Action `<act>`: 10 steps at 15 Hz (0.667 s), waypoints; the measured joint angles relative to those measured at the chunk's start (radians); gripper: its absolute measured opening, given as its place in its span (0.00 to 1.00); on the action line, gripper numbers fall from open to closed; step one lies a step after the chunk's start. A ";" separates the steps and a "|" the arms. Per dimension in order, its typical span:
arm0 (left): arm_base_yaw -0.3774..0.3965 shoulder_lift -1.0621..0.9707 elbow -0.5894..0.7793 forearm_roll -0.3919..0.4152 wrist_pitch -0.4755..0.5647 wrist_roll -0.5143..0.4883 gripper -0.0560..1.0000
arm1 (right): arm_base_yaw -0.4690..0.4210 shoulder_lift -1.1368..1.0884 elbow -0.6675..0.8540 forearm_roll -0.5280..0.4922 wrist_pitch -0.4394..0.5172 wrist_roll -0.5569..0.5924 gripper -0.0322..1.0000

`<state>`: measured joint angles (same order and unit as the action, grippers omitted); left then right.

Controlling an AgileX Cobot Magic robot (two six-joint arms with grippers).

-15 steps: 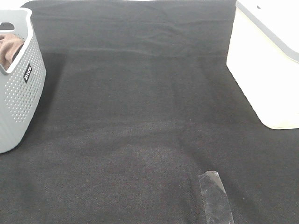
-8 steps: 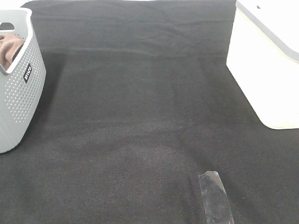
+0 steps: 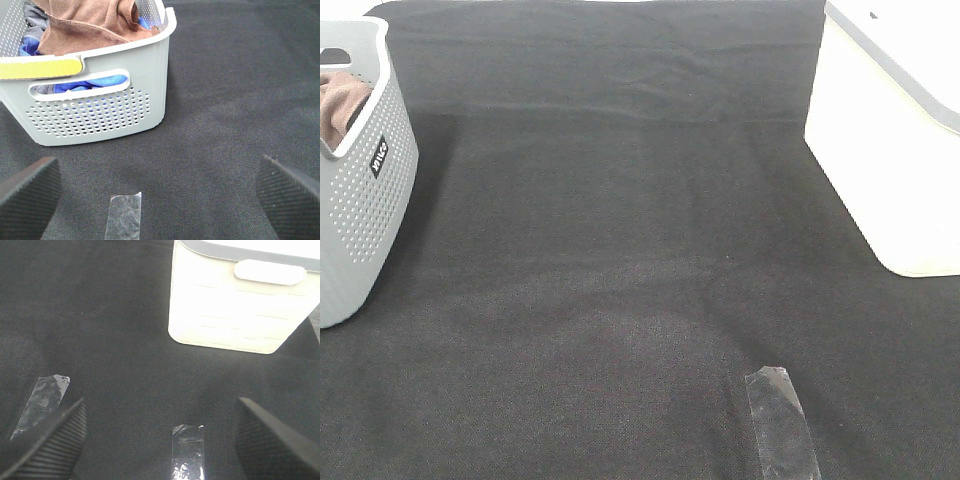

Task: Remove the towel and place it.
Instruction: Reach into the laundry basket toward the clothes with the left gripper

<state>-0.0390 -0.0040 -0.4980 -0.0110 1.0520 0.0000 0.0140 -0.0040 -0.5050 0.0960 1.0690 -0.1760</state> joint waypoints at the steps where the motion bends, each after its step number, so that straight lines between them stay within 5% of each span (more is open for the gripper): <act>1: 0.000 0.000 0.000 0.000 0.000 0.000 0.99 | 0.000 0.000 0.000 0.000 0.000 0.000 0.78; 10: 0.000 0.000 0.000 0.000 0.000 0.000 0.99 | 0.000 0.000 0.000 0.000 0.000 0.000 0.78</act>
<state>-0.0390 -0.0040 -0.4980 -0.0110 1.0520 0.0000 0.0140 -0.0040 -0.5050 0.0960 1.0690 -0.1760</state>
